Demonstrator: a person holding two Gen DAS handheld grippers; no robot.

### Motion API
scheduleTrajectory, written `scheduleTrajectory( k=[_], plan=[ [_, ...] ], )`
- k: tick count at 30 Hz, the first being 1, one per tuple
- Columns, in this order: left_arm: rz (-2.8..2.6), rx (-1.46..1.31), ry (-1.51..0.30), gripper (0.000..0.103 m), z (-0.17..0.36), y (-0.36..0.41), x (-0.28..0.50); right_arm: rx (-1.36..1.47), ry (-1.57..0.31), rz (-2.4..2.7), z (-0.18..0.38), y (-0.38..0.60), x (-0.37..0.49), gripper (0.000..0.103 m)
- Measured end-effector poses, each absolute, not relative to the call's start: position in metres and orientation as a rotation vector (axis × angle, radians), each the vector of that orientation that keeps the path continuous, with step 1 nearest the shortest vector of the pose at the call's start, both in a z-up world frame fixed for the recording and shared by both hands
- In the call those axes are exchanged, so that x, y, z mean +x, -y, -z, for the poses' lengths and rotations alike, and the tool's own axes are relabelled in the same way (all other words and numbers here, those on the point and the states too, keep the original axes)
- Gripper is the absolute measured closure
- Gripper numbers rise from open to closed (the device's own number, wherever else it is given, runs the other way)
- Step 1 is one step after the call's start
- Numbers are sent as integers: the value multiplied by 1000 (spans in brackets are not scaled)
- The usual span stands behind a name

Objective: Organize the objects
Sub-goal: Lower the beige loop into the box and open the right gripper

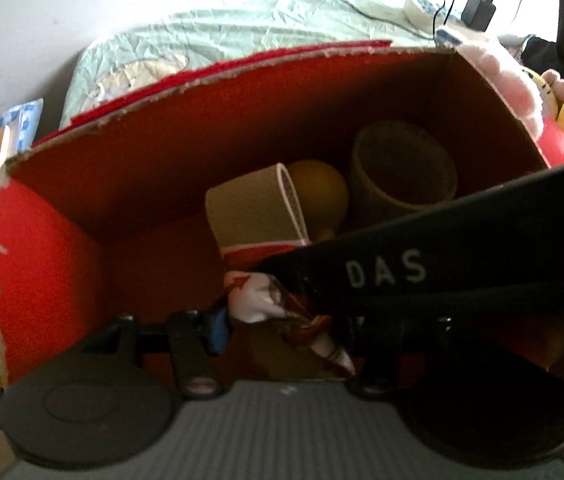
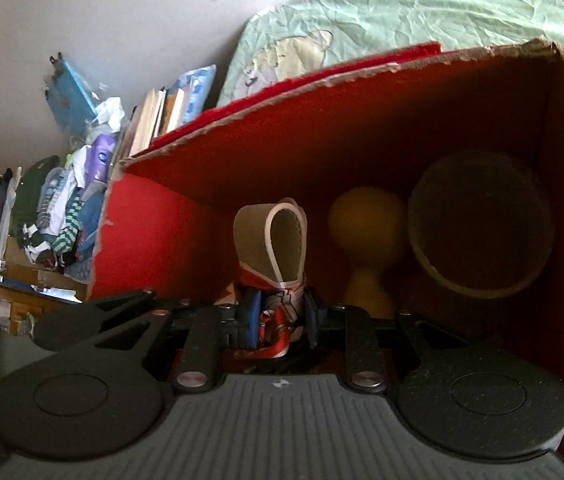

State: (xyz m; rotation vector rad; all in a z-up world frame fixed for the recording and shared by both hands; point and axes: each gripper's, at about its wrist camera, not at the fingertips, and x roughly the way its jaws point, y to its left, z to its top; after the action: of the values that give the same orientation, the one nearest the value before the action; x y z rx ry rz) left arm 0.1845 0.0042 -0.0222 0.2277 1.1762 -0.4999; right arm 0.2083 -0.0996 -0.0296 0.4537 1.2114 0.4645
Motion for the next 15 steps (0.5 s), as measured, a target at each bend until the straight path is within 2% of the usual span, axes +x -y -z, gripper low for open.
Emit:
scheduleTrajectory(
  k=[3,8,15],
  plan=[
    [489,237,-1182,53,21,-3,187,465,-1230,-462,34,101,210,80],
    [435,271,-1179,53,21,0,195,507,-1228,-485,36,102,213,94],
    [421,286,-1189,52,30,-2,204,474,-1209,-455,40,102,219,94]
  ],
)
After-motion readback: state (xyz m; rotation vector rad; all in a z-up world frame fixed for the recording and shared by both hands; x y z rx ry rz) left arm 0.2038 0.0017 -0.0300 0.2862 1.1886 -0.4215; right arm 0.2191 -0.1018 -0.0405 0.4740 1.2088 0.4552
